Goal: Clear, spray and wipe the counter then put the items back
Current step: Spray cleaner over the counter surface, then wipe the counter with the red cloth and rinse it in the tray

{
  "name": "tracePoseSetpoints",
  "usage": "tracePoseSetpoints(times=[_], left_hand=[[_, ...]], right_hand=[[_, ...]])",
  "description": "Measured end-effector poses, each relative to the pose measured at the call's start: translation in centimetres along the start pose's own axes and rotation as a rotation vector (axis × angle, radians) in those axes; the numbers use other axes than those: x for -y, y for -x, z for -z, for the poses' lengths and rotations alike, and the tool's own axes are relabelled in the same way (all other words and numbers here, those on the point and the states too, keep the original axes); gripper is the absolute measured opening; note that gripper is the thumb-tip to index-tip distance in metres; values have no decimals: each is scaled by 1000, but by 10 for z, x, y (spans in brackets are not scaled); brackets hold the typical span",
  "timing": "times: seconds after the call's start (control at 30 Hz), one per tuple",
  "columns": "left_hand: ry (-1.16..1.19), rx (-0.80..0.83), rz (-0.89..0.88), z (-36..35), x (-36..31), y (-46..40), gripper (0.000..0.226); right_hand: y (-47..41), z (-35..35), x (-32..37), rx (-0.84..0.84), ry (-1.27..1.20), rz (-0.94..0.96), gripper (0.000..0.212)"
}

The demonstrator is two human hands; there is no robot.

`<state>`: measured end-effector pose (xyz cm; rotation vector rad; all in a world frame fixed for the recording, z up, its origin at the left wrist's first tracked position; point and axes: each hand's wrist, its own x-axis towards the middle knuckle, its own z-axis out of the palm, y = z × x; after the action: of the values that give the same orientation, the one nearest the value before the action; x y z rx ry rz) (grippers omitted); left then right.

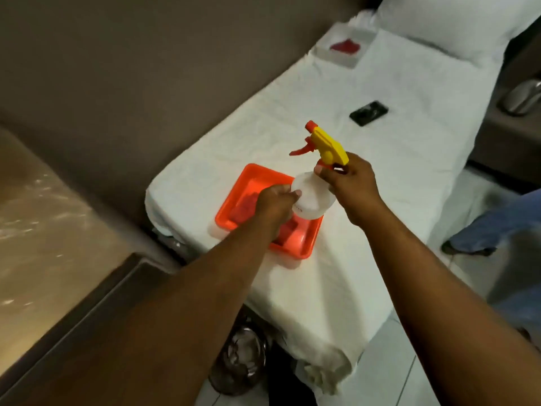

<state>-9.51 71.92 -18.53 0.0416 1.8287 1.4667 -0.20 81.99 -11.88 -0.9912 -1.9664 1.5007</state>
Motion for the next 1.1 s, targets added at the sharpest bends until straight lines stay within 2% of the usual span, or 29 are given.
tracePoseSetpoints(times=[0.2,0.3,0.43,0.63,0.7,0.77,0.83,0.93,1.0,1.1], left_hand=[[-2,-173,146,-41,55,-114,27],[65,-175,204,-38,75,-142,28],[108,-159,257,-40,78,-170,16],[14,-146,252,-41,71,-194,22],[-115,-164,204,-28,68,-191,30],[-384,-233,75,-6,61,-189,34],[-687,-280,8,20,55,-187,36],[-889,-308,133,49,58,-187,44],[-924,-277,227,58,65,-185,43],[-1090,-214,203,59,73,-187,38]], right_hand=[[-81,-34,-101,65,-32,-83,15],[-97,-45,-134,93,-25,-112,20],[-112,-54,-156,162,95,-61,15],[-125,-59,-164,101,149,-34,15],[-114,-67,-171,-45,201,-89,28],[-97,-79,-179,-130,222,-324,49],[-82,-94,-192,2,254,-479,51],[-70,-112,-204,230,422,-433,45],[-69,-122,-211,272,484,-397,39],[-67,-134,-217,250,536,-435,40]])
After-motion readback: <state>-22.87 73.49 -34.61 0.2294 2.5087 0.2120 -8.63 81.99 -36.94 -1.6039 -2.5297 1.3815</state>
